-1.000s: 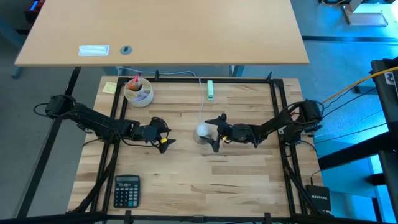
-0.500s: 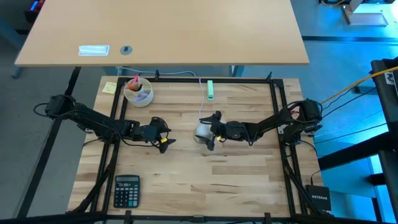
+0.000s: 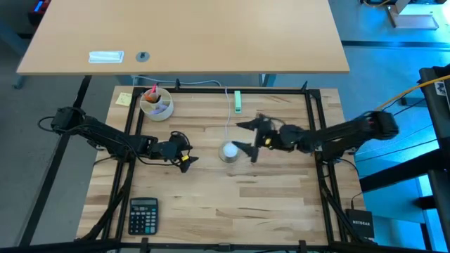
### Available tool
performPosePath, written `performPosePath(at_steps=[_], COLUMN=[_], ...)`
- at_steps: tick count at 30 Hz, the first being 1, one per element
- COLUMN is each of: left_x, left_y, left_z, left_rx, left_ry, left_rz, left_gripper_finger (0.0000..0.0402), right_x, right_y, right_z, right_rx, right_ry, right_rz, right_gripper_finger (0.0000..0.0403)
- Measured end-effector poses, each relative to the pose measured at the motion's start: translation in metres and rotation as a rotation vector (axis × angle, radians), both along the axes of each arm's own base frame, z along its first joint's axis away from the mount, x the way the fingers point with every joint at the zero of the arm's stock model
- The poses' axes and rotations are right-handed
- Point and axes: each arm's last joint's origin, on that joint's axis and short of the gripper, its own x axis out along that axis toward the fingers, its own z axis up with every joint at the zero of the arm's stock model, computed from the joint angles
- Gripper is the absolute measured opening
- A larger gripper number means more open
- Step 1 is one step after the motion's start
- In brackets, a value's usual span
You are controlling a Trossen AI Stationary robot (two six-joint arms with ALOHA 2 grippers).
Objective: Screw lightbulb
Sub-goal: Insert the lightbulb into the lamp
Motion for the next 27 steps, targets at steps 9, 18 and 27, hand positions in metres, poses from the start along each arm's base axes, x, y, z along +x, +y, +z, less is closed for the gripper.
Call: performPosePath(at_steps=[9, 18, 27], left_x=[-0.011, -0.012, -0.013], left_y=[-0.005, -0.03, -0.06], left_z=[-0.013, -0.009, 0.002], left_rx=[-0.355, -0.728, -0.818], left_ry=[0.14, 0.132, 0.058], left_rz=[0.067, 0.096, -0.036], left_gripper_finger=[0.031, 0.031, 0.031], right_x=[-0.036, -0.029, 0.004], right_y=[0.029, 0.067, 0.092], right_z=[0.065, 0.116, 0.102], right_rx=[0.055, -0.22, -0.296], right_ry=[0.458, 0.568, 0.639], right_rz=[0.131, 0.247, 0.283], right_gripper_finger=[0.0395, 0.0395, 0.0395])
